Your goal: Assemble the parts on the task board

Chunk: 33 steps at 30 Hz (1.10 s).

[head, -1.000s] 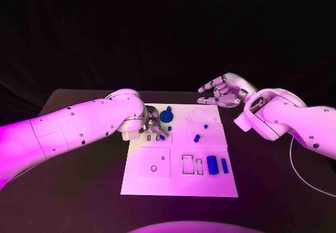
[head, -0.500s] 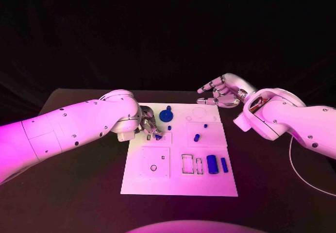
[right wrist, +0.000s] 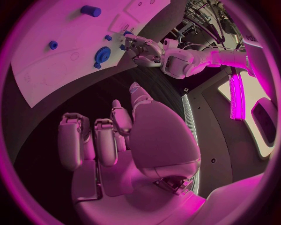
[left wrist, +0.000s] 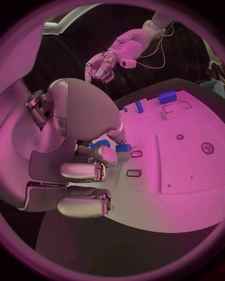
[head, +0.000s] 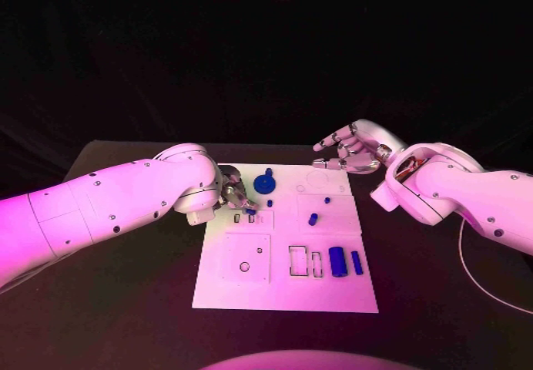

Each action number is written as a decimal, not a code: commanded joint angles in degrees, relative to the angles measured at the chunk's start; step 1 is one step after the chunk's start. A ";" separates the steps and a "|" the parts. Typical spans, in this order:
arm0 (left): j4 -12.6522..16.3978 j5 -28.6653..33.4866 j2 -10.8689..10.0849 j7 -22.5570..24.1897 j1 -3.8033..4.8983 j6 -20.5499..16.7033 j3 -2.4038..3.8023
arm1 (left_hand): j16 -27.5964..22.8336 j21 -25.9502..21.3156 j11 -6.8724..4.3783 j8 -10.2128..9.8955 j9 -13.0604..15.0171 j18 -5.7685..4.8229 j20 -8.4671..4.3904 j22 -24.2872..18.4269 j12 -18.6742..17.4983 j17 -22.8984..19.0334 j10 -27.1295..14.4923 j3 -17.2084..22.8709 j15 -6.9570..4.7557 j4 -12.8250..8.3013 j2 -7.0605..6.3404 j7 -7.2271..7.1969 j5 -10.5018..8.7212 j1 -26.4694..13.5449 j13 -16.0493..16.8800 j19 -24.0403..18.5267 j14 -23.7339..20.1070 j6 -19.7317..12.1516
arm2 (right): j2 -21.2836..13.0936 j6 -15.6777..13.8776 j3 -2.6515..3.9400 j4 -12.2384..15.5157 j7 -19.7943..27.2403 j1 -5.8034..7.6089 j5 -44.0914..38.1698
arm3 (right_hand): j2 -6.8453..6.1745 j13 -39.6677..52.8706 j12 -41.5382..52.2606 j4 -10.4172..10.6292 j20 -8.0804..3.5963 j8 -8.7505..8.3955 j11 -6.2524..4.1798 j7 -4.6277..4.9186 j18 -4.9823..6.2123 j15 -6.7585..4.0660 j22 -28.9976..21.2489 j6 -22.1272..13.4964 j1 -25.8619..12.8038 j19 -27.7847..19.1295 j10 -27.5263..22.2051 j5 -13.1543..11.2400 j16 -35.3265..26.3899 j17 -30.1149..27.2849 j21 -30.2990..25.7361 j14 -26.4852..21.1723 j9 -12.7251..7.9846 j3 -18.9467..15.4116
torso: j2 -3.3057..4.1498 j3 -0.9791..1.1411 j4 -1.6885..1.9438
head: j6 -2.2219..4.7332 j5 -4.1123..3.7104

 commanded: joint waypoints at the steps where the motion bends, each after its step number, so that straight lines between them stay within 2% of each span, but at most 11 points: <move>1: 0.03 -1.84 0.36 -0.98 -0.05 -0.42 -0.08 | 0.17 0.16 0.08 0.31 0.07 -0.47 0.26 9.57 0.15 15.08 0.40 9.76 -0.20 -9.54 0.02 -0.34 -0.18 -0.69 0.00 3.30 6.02 0.10 | 0.01 1.00 0.00 0.01 0.30 -0.07 -0.54 | 0.37 -0.02 0.08 0.09 -0.12 0.09 -0.20 0.02 0.40 -0.19 -0.10 0.56 -0.36 -0.40 0.01 0.32 -0.23 9.07 -0.25 4.62 0.08 -0.40 | 0.06 -0.05 -0.07 | -0.08 0.11; 6: -0.01 -3.75 0.80 -1.42 -0.19 1.48 -0.41 | 0.17 0.16 0.08 0.31 0.09 -0.48 0.26 9.58 0.11 15.08 0.39 9.83 -0.20 -9.60 0.00 -0.35 -0.20 -0.72 -0.04 3.31 6.02 0.09 | -0.01 1.15 -0.01 0.04 0.36 -0.12 -0.54 | 0.37 -0.02 0.08 0.09 -0.12 0.09 -0.20 0.02 0.40 -0.19 -0.10 0.56 -0.36 -0.40 0.01 0.32 -0.23 9.07 -0.25 4.62 0.08 -0.40 | 0.03 -0.06 -0.11 | -0.26 0.16; 11: 0.04 -5.66 0.87 -1.93 -0.28 3.52 -0.56 | 0.17 0.16 0.07 0.32 0.14 -0.48 0.25 9.59 -0.06 15.08 0.29 10.02 -0.21 -9.78 -0.01 -0.35 -0.21 -0.77 -0.24 3.31 6.02 0.07 | -0.05 1.27 -0.01 0.04 0.41 -0.15 -0.54 | 0.37 -0.02 0.08 0.09 -0.12 0.09 -0.20 0.02 0.40 -0.19 -0.10 0.56 -0.36 -0.40 0.01 0.32 -0.23 9.07 -0.25 4.62 0.08 -0.40 | 0.02 -0.05 -0.03 | -0.13 0.25; 21: 0.22 -7.54 0.57 -2.36 -0.44 7.49 -0.62 | 0.17 -0.03 0.06 0.36 0.22 -0.40 0.24 9.28 -0.48 15.08 0.06 10.29 -0.22 -10.09 -0.08 -0.35 -0.23 -0.88 -0.74 3.16 6.02 0.08 | 0.00 1.24 -0.02 0.04 0.79 -0.24 -0.47 | 0.34 0.05 0.20 0.12 -0.13 0.09 -0.20 0.01 0.40 -0.20 -0.09 0.59 -0.44 -0.39 0.08 0.25 -0.22 9.10 -0.25 4.62 0.08 -0.52 | 0.06 -0.07 -0.11 | -0.25 0.46; 33: 0.34 -7.35 0.28 -2.41 -0.49 10.10 -0.62 | 0.17 -0.04 0.05 0.43 0.32 -0.40 0.24 9.28 -0.52 15.08 0.12 10.52 -0.20 -10.32 -0.16 -0.37 -0.25 -1.13 -0.79 3.15 6.02 0.19 | -0.03 1.34 -0.02 0.06 0.92 -0.34 -0.44 | 0.34 0.05 0.20 0.12 -0.13 0.09 -0.20 0.01 0.40 -0.20 -0.09 0.59 -0.44 -0.39 0.08 0.25 -0.22 9.10 -0.25 4.62 0.08 -0.52 | 0.04 -0.03 -0.07 | -0.49 0.52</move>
